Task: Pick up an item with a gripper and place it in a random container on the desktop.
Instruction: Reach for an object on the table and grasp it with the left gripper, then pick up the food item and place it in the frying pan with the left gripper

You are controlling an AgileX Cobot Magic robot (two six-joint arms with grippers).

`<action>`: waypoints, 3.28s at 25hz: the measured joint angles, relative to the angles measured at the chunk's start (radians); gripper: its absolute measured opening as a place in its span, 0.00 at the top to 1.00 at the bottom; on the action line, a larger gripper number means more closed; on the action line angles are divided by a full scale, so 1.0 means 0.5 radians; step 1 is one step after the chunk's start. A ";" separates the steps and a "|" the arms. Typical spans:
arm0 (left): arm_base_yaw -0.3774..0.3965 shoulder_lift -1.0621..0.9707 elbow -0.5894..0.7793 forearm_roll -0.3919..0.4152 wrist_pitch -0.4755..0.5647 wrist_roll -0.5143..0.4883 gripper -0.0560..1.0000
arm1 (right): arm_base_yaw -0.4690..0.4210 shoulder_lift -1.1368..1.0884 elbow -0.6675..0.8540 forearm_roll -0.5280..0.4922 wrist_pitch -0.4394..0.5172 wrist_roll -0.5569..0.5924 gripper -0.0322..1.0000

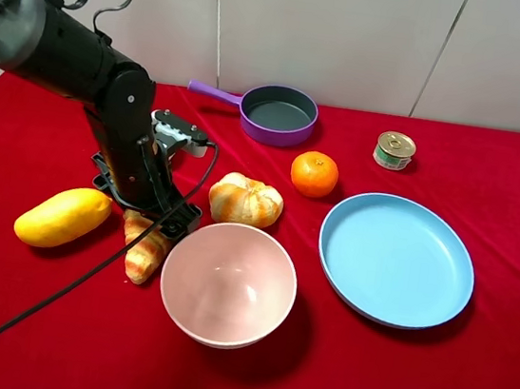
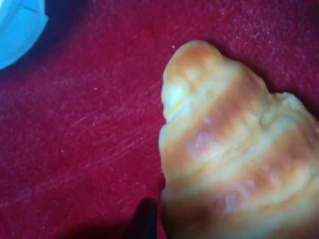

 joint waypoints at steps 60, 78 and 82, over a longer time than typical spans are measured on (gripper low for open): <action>0.000 0.001 -0.790 0.059 0.851 0.034 0.34 | 0.000 0.000 0.000 0.000 0.000 0.000 0.30; 0.010 0.160 -1.384 0.112 1.063 0.213 0.34 | 0.000 0.000 0.000 0.000 0.000 0.000 0.30; 0.010 0.249 -1.555 0.114 1.109 0.320 0.34 | 0.000 0.000 0.000 0.000 0.000 0.000 0.30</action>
